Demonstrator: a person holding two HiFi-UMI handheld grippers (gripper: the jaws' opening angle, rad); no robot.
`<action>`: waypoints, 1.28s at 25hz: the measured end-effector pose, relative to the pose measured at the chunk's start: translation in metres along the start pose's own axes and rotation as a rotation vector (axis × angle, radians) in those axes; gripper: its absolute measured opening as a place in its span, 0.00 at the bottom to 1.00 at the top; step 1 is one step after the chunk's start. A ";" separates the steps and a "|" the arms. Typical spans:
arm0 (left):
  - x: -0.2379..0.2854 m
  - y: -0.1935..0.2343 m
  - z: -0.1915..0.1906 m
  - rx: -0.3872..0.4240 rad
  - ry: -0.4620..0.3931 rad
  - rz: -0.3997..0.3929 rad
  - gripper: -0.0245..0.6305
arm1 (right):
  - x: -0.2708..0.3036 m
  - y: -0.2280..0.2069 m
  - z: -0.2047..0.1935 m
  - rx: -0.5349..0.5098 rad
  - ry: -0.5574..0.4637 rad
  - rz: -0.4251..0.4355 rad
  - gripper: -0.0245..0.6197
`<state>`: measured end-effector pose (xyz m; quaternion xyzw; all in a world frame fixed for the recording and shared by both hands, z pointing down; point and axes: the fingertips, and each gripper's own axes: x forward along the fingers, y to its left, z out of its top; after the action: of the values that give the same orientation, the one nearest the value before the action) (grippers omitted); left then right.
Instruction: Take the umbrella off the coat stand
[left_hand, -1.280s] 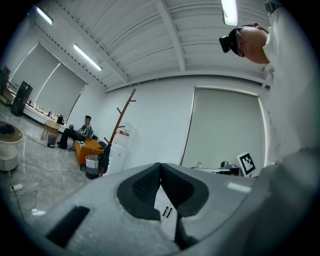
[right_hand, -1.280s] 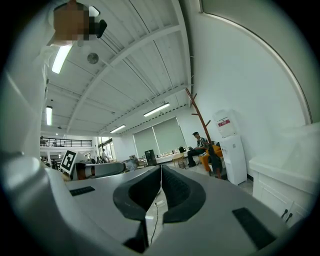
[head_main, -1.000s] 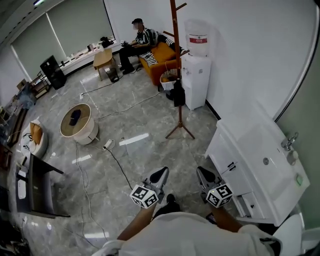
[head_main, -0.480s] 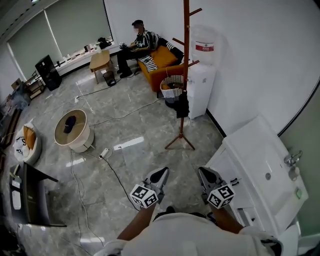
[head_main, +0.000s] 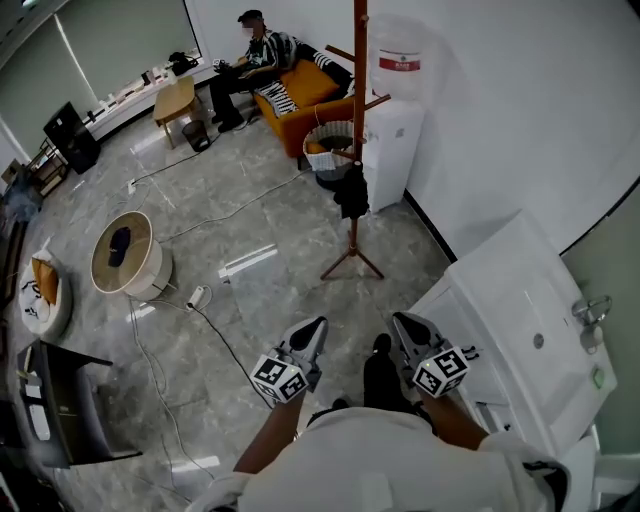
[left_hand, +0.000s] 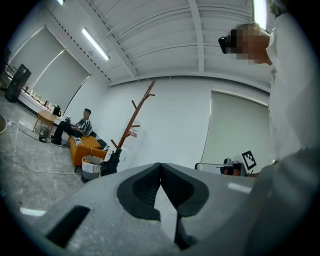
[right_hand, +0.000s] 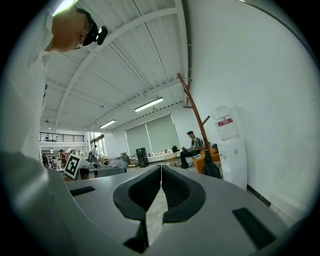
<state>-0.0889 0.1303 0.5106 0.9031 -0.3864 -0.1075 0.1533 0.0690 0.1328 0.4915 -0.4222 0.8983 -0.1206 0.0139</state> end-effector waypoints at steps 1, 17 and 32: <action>0.011 0.008 0.002 0.003 0.002 0.004 0.06 | 0.010 -0.010 0.003 0.003 -0.001 0.003 0.06; 0.202 0.137 0.037 0.017 0.047 0.157 0.06 | 0.171 -0.199 0.066 0.069 -0.036 0.145 0.06; 0.291 0.274 0.060 -0.039 0.083 -0.024 0.06 | 0.317 -0.244 0.064 0.061 0.000 0.006 0.07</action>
<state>-0.0925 -0.2728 0.5317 0.9082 -0.3667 -0.0794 0.1855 0.0572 -0.2718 0.5090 -0.4189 0.8955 -0.1481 0.0270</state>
